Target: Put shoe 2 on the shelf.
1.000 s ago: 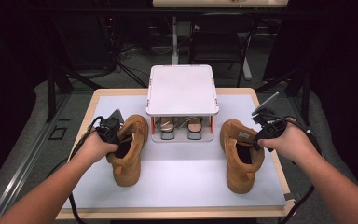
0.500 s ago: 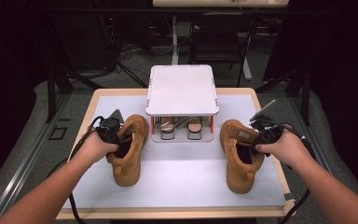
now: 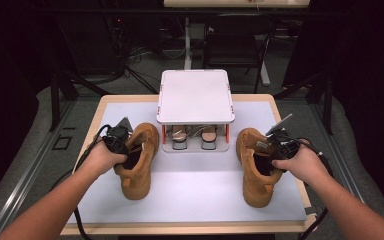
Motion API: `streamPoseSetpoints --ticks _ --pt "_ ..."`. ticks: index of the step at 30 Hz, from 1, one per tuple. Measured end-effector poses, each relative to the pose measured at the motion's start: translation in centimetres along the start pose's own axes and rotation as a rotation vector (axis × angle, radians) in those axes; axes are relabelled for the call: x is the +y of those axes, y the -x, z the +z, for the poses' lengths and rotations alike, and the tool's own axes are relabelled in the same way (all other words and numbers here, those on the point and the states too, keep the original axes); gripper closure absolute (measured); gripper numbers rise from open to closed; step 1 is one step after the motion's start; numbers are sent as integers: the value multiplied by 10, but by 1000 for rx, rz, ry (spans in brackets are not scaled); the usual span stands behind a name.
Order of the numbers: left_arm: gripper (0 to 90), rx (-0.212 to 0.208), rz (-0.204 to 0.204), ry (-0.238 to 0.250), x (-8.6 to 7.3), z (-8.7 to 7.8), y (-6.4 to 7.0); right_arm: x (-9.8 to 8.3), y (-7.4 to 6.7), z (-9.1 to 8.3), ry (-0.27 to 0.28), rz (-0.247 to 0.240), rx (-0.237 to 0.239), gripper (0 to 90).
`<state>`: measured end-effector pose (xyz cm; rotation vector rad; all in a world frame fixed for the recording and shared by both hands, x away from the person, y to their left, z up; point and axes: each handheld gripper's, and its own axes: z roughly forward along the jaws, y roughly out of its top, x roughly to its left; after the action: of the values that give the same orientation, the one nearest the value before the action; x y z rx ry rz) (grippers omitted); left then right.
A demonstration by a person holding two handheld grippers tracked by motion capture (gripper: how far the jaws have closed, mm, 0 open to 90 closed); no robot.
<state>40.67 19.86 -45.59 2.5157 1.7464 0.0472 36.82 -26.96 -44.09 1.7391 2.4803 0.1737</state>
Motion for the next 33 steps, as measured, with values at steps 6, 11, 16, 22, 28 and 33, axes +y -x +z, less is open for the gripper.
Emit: streamPoseSetpoints --ticks 6,11,16,22,28,33 --pt "764 1 1 -2 0 0 0 -1 2 7 14 29 34 688" --pt "764 0 4 -1 0 0 0 -3 5 10 9 44 42 710" --pt "766 -12 5 4 1 1 -1 -3 7 10 -2 45 55 756" --pt "811 -22 -12 22 -2 0 -3 -3 2 10 10 53 37 811" --pt "843 -27 -26 30 -3 0 -3 -3 4 9 5 84 55 841" --pt "853 -43 -40 36 -3 -1 -7 -2 7 8 6 117 87 854"
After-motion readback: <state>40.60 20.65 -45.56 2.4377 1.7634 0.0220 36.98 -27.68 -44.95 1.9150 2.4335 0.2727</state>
